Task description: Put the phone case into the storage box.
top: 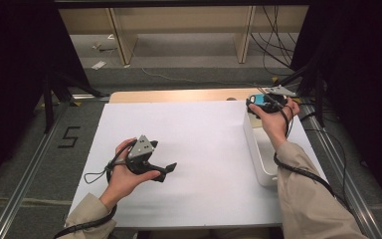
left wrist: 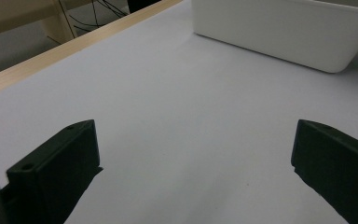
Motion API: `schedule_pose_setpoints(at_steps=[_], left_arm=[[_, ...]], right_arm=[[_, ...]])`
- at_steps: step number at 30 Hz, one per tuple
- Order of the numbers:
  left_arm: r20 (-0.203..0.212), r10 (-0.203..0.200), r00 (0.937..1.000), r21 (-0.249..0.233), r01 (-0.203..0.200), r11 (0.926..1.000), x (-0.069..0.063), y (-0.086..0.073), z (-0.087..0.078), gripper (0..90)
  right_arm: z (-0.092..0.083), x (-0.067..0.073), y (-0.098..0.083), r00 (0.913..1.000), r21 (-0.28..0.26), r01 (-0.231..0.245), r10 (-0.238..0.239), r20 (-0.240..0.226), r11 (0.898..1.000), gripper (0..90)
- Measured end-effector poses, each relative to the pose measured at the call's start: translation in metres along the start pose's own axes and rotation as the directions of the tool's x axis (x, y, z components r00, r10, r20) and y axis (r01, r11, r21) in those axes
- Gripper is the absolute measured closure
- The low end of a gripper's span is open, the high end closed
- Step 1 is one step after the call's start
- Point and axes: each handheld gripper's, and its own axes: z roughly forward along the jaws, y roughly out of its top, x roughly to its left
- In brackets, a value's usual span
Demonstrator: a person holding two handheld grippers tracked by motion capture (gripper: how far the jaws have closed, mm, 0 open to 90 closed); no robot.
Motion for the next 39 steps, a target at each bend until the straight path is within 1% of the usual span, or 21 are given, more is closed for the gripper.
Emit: schedule_pose_setpoints(at_steps=[5,11,15,18,23,31,33,35,39], left_arm=[[-0.001,-0.001,1.0000,-0.002,0.001,1.0000,0.000,0.000,0.000,0.5],[-0.004,0.000,1.0000,0.000,0.000,1.0000,0.001,0.000,-0.001,0.5],[-0.005,-0.001,1.0000,-0.002,0.001,1.0000,0.001,0.000,-0.001,0.5],[-0.005,-0.001,1.0000,-0.003,0.001,1.0000,0.001,0.000,-0.002,0.5],[-0.006,-0.001,1.0000,-0.002,0.001,1.0000,0.000,0.001,-0.002,0.5],[-0.007,-0.002,1.0000,-0.002,0.002,1.0000,0.001,0.001,-0.002,0.5],[-0.006,-0.004,1.0000,-0.003,0.004,1.0000,0.001,0.001,-0.002,0.5],[-0.006,-0.004,1.0000,-0.001,0.004,1.0000,0.001,0.000,-0.001,0.5],[-0.007,-0.006,1.0000,-0.003,0.006,1.0000,0.001,0.001,-0.002,0.5]], right_arm=[[-0.006,-0.002,0.005,1.0000,-0.020,-0.009,0.009,-0.002,1.000,6.5],[-0.013,-0.002,0.007,0.9999,-0.022,-0.011,0.011,-0.009,1.000,6.4],[-0.020,-0.002,0.009,0.9999,-0.035,-0.005,0.005,-0.012,0.999,6.5],[-0.025,0.000,0.010,0.9999,-0.044,0.011,-0.011,-0.007,0.999,6.6],[-0.034,0.002,0.009,0.9996,-0.047,0.022,-0.023,-0.016,0.999,6.9],[-0.048,0.005,0.006,0.9982,-0.060,0.030,-0.033,-0.050,0.998,7.4],[-0.052,0.006,0.005,0.9974,-0.061,0.037,-0.041,-0.059,0.997,7.7],[-0.055,0.007,0.004,0.9968,-0.076,0.045,-0.050,-0.063,0.996,8.5],[-0.062,0.011,0.003,0.9947,-0.075,0.054,-0.060,-0.083,0.996,8.5]])
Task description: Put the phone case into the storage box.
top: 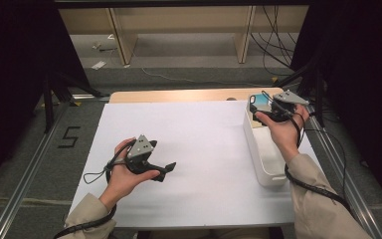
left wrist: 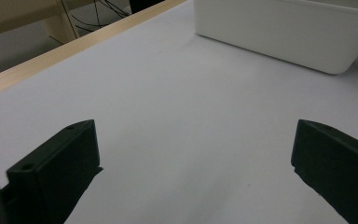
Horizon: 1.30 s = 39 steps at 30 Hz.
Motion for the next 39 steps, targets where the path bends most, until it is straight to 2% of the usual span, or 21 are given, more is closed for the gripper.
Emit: schedule_pose_setpoints(at_steps=[18,29,39], left_arm=[[-0.003,0.001,1.0000,-0.001,-0.001,1.0000,0.000,0.000,-0.001,0.5],[-0.004,-0.002,1.0000,-0.003,0.002,1.0000,0.001,0.000,-0.002,0.5],[-0.006,-0.005,1.0000,-0.007,0.004,1.0000,0.000,0.001,-0.002,0.4]], right_arm=[[-0.019,0.013,-0.006,0.9975,0.010,0.007,-0.006,-0.070,1.000,8.7],[-0.034,0.020,-0.009,0.9922,0.013,0.011,-0.009,-0.125,1.000,9.6],[-0.048,0.024,-0.018,0.9879,0.010,0.033,-0.031,-0.152,0.999,11.0]])
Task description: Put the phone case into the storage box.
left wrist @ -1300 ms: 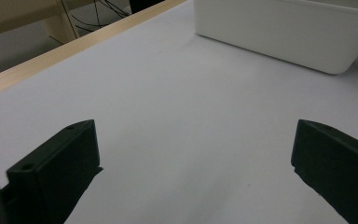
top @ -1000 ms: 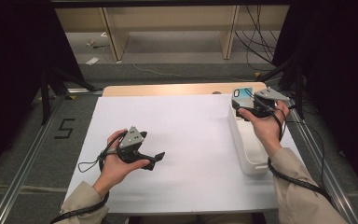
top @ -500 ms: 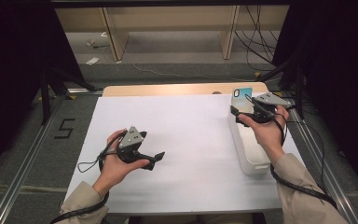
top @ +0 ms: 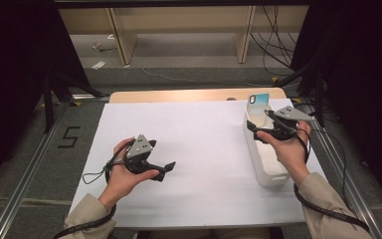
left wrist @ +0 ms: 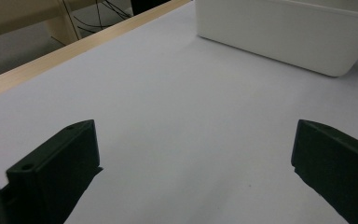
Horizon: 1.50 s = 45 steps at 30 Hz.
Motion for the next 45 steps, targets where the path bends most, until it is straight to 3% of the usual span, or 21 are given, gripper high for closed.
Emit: schedule_pose_setpoints(at_steps=[30,45], left_arm=[[-0.003,-0.002,1.0000,0.000,0.002,1.0000,0.001,0.000,-0.001,0.4],[-0.003,-0.002,1.0000,0.000,0.002,1.0000,0.002,0.000,-0.001,0.5]], right_arm=[[-0.031,0.005,-0.014,0.9988,-0.005,0.021,-0.022,-0.044,1.000,11.5],[-0.041,0.005,-0.019,0.9988,-0.013,0.027,-0.028,-0.041,1.000,11.8]])
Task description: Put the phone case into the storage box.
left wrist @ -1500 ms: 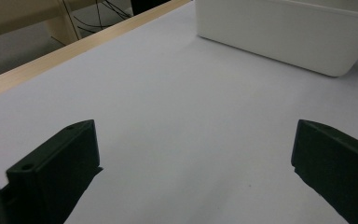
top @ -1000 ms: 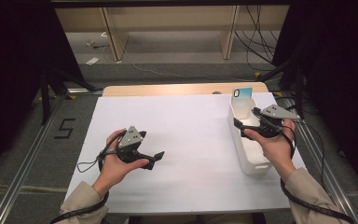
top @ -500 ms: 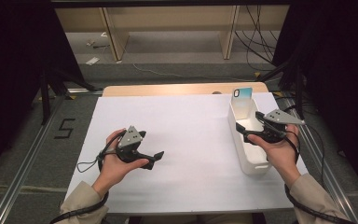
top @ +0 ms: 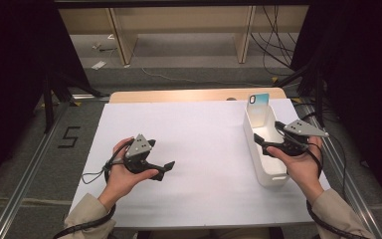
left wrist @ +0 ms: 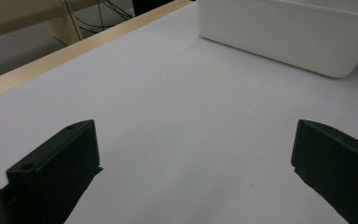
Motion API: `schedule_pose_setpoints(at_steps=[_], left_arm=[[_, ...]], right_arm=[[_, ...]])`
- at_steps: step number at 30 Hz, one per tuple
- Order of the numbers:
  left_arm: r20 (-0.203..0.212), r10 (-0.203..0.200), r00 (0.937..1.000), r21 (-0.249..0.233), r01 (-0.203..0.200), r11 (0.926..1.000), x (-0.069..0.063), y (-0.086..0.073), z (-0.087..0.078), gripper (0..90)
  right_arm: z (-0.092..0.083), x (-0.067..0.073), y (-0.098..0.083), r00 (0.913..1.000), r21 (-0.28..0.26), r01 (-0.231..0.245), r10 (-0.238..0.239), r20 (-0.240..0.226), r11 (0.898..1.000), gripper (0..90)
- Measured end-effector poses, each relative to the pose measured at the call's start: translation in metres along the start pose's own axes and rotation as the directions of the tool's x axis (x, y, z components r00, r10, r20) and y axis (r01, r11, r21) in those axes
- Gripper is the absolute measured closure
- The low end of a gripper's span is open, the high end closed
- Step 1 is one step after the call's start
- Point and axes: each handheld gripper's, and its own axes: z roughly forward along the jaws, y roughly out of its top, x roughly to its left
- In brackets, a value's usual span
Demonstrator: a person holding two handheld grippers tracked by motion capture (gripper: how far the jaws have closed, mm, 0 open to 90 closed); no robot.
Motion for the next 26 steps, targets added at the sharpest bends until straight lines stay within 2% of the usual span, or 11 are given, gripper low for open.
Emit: schedule_pose_setpoints(at_steps=[9,26], left_arm=[[0.000,0.000,1.0000,-0.002,0.000,1.0000,-0.0001,0.0001,0.0001,0.5],[0.003,-0.003,1.0000,-0.002,0.003,1.0000,-0.0001,0.0001,0.0009,0.5]], right_arm=[[-0.0066,0.0001,-0.0015,0.9999,-0.023,0.002,-0.002,0.011,1.000,12.3],[-0.0103,0.0003,-0.0013,1.0000,-0.031,0.001,-0.001,0.004,1.000,12.2]])
